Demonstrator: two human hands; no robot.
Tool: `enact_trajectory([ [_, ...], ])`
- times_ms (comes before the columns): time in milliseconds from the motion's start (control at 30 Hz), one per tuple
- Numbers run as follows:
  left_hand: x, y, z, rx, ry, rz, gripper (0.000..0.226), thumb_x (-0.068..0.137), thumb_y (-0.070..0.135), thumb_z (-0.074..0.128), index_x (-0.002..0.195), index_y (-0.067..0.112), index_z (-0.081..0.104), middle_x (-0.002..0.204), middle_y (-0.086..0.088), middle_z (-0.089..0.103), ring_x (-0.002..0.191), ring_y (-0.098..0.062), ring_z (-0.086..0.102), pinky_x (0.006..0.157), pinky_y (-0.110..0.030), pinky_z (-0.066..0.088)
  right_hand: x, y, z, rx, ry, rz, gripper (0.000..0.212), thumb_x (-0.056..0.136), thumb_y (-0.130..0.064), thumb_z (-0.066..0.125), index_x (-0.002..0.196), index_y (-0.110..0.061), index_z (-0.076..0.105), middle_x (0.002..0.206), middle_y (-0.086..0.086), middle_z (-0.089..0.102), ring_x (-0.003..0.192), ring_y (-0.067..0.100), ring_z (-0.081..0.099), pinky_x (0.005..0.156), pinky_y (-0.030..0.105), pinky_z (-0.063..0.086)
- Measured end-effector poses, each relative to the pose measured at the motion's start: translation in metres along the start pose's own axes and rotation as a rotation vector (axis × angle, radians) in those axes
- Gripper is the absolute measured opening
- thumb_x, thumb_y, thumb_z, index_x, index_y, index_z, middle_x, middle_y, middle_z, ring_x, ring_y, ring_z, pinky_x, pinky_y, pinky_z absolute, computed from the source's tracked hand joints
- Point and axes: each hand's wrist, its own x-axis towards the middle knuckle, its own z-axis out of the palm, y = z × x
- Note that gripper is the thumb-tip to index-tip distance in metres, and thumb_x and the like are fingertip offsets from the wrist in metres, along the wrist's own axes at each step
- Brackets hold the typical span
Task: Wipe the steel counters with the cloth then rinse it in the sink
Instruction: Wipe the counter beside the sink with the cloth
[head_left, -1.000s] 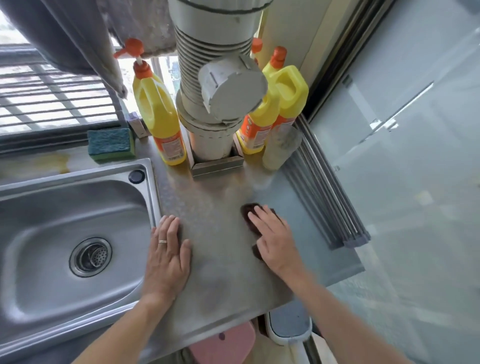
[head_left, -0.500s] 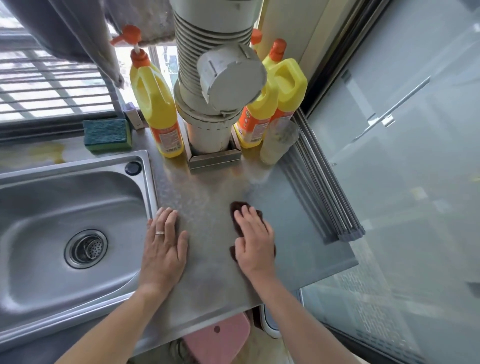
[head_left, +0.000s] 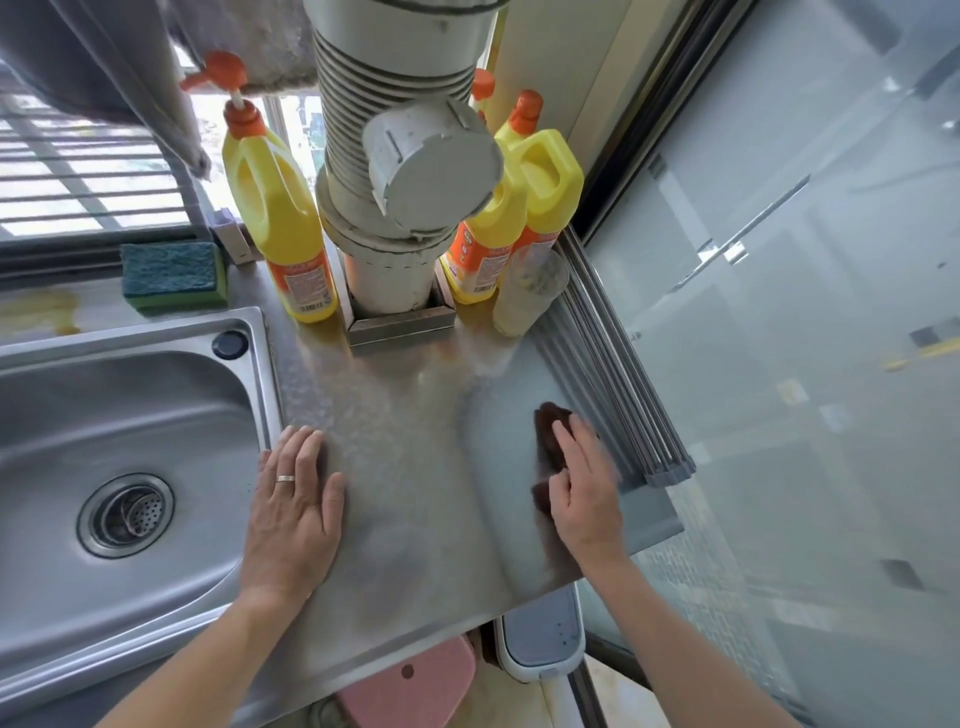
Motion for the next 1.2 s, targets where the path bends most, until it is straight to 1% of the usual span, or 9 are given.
enact_trajectory([
  [167,0.001,0.001,0.001,0.01,-0.009,-0.009,0.052,0.1,0.038,0.035,0.142,0.009,0.042,0.151,-0.011,0.042,0.149,-0.031,0.03,0.124,-0.051,0.021,0.036,-0.016,0.014,-0.073,0.044,0.246,0.065,0.088,-0.017,0.04,0.152,-0.014,0.046,0.161,0.007,0.04,0.152,0.023,0.031,0.122,0.054,0.026],
  [500,0.0,0.002,-0.001,0.01,-0.023,-0.016,0.052,0.101,0.038,0.032,0.143,0.009,0.041,0.152,-0.012,0.041,0.149,-0.03,0.03,0.125,-0.049,0.02,0.011,-0.153,0.084,0.207,-0.16,-0.194,0.054,0.082,-0.016,0.048,0.132,-0.023,0.068,0.143,-0.005,0.062,0.139,0.008,0.048,0.116,0.034,0.033],
  [600,-0.004,0.002,-0.006,-0.004,-0.04,-0.012,0.052,0.102,0.038,0.03,0.142,0.007,0.04,0.152,-0.015,0.042,0.149,-0.032,0.03,0.124,-0.05,0.021,-0.028,-0.168,0.069,0.437,-0.295,-0.2,0.049,0.076,-0.011,0.048,0.115,-0.018,0.077,0.125,-0.003,0.073,0.125,0.01,0.062,0.109,0.038,0.045],
  [667,-0.012,0.002,-0.011,0.039,-0.074,0.057,0.054,0.102,0.04,0.03,0.142,0.006,0.041,0.151,-0.015,0.042,0.148,-0.034,0.032,0.124,-0.053,0.021,-0.043,-0.151,0.04,0.541,-0.281,-0.133,0.048,0.076,-0.004,0.05,0.114,-0.013,0.077,0.122,0.001,0.074,0.118,0.012,0.066,0.109,0.028,0.047],
  [733,-0.022,0.005,-0.011,0.103,-0.11,0.155,0.055,0.102,0.04,0.032,0.142,0.005,0.045,0.149,-0.015,0.045,0.147,-0.035,0.034,0.123,-0.054,0.022,-0.048,-0.113,0.007,0.445,-0.095,-0.086,0.051,0.079,-0.003,0.049,0.123,-0.015,0.073,0.131,0.001,0.069,0.124,0.013,0.061,0.111,0.026,0.042],
  [833,-0.032,0.014,-0.004,0.204,-0.155,0.206,0.056,0.102,0.039,0.034,0.145,0.006,0.047,0.152,-0.014,0.045,0.148,-0.035,0.034,0.123,-0.055,0.021,-0.043,-0.027,-0.022,0.162,0.123,0.083,0.055,0.086,-0.01,0.043,0.137,-0.012,0.062,0.145,0.006,0.058,0.135,0.021,0.051,0.116,0.043,0.041],
  [900,-0.032,0.016,-0.001,0.263,-0.16,0.185,0.057,0.102,0.038,0.034,0.148,0.007,0.045,0.154,-0.013,0.042,0.15,-0.033,0.032,0.124,-0.053,0.02,-0.042,0.012,-0.026,-0.019,0.071,0.23,0.058,0.09,-0.016,0.042,0.146,-0.01,0.052,0.156,0.011,0.046,0.143,0.029,0.043,0.116,0.055,0.038],
  [1033,-0.03,0.015,-0.002,0.295,-0.146,0.185,0.058,0.1,0.04,0.036,0.148,0.008,0.046,0.154,-0.013,0.042,0.149,-0.033,0.033,0.124,-0.053,0.02,-0.038,0.01,-0.006,-0.183,0.054,0.326,0.065,0.089,-0.021,0.04,0.154,-0.015,0.042,0.165,0.006,0.033,0.152,0.025,0.029,0.12,0.053,0.027],
  [1200,-0.029,0.016,-0.002,0.281,-0.142,0.172,0.06,0.098,0.043,0.041,0.148,0.011,0.046,0.154,-0.01,0.042,0.149,-0.031,0.033,0.124,-0.052,0.02,0.004,-0.047,0.028,-0.103,0.018,0.152,0.064,0.087,-0.021,0.046,0.151,-0.017,0.047,0.163,0.003,0.037,0.153,0.018,0.029,0.122,0.048,0.024],
])
